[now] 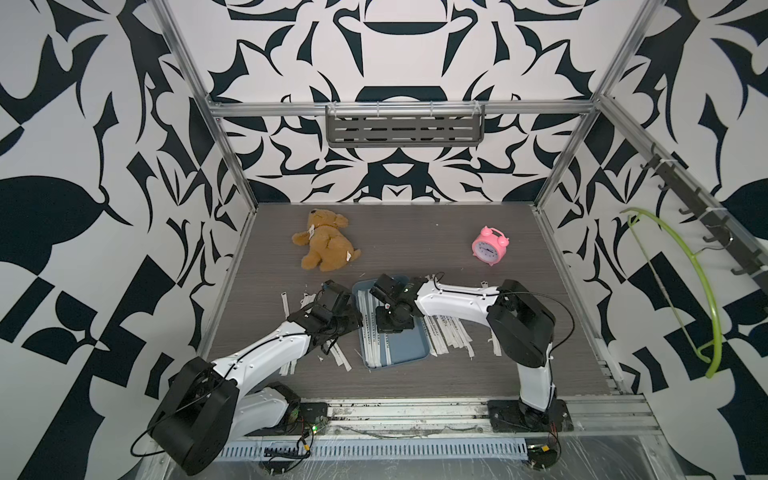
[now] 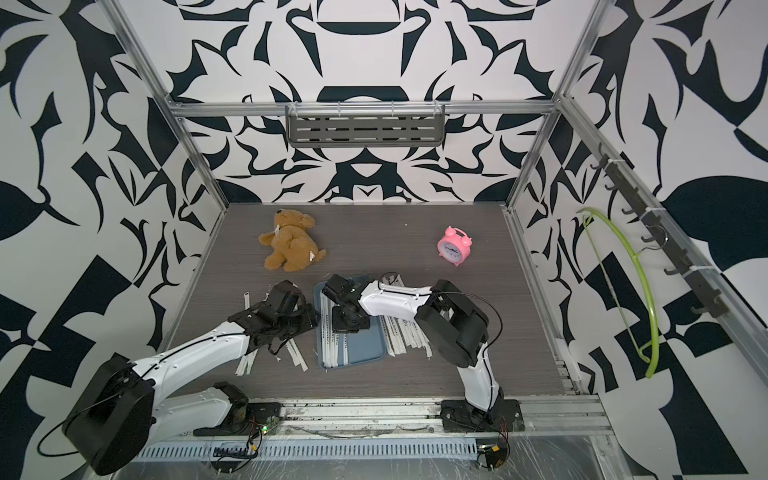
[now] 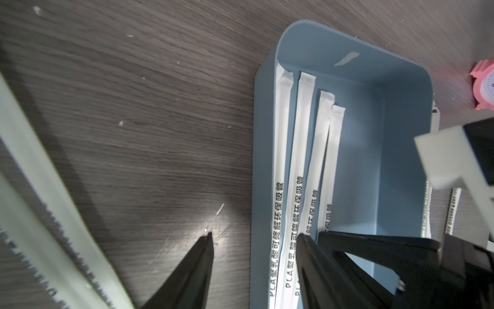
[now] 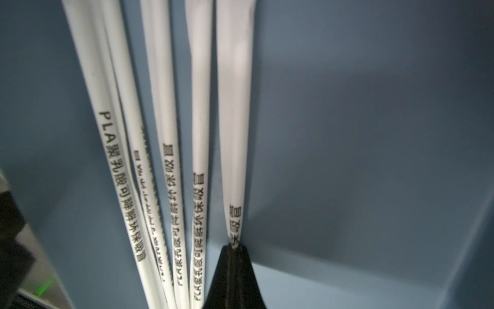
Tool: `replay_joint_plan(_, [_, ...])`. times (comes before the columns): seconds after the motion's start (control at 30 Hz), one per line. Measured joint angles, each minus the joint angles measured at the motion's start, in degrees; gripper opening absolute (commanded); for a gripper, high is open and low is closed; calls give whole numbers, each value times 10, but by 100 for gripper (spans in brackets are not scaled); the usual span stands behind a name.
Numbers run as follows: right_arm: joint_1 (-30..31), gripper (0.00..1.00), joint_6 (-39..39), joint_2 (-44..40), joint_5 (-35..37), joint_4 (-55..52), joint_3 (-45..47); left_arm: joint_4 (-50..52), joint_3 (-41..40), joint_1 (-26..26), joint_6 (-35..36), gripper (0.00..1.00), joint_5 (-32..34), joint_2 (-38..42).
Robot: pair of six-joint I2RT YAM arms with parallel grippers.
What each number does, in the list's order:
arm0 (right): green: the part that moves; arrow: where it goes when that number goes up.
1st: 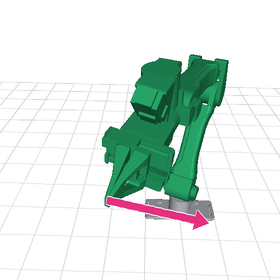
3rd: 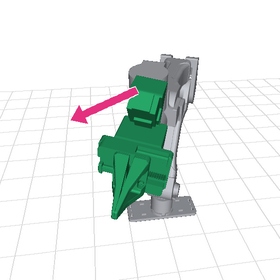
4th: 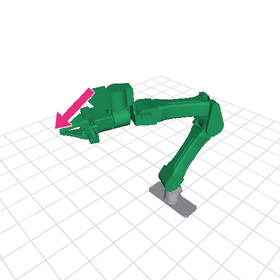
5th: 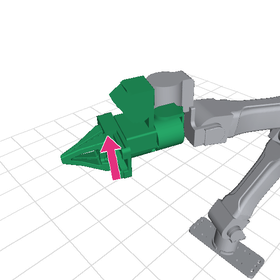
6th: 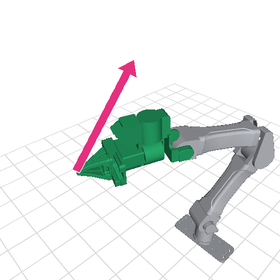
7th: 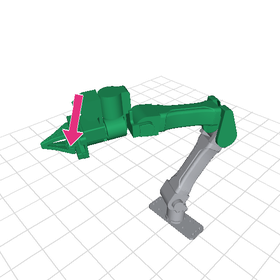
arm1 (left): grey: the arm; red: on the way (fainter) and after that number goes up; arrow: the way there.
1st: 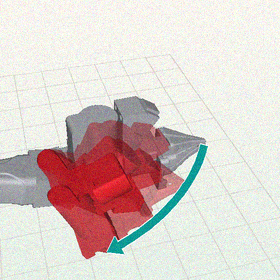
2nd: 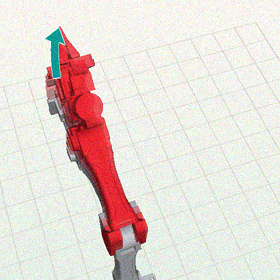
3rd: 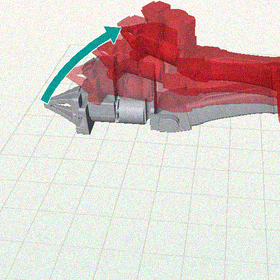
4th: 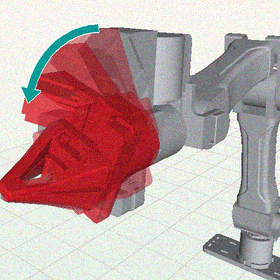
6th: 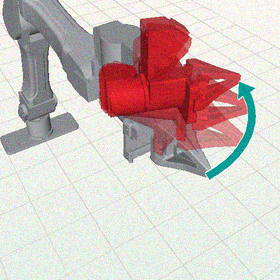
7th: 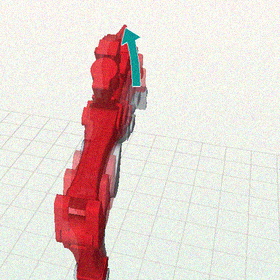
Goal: Put the straws into the storage box
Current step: Place the straw in the storage box.
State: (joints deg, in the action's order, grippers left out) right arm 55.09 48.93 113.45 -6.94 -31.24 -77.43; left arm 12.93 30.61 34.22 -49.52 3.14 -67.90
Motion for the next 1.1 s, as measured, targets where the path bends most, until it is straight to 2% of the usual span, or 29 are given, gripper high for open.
replay_joint_plan(0.43, [-1,6,-14,15,-14,-11,-20,-3,0,1,0,56,0,-2])
replay_joint_plan(0.63, [-1,15,-27,15,-10,-22,-22,8,1,1,2,58,3,2])
replay_joint_plan(0.83, [-1,24,-43,15,-2,-43,-33,66,28,-4,28,61,22,22])
replay_joint_plan(1.1, [-1,33,-57,14,4,-57,-46,135,73,-62,65,58,33,60])
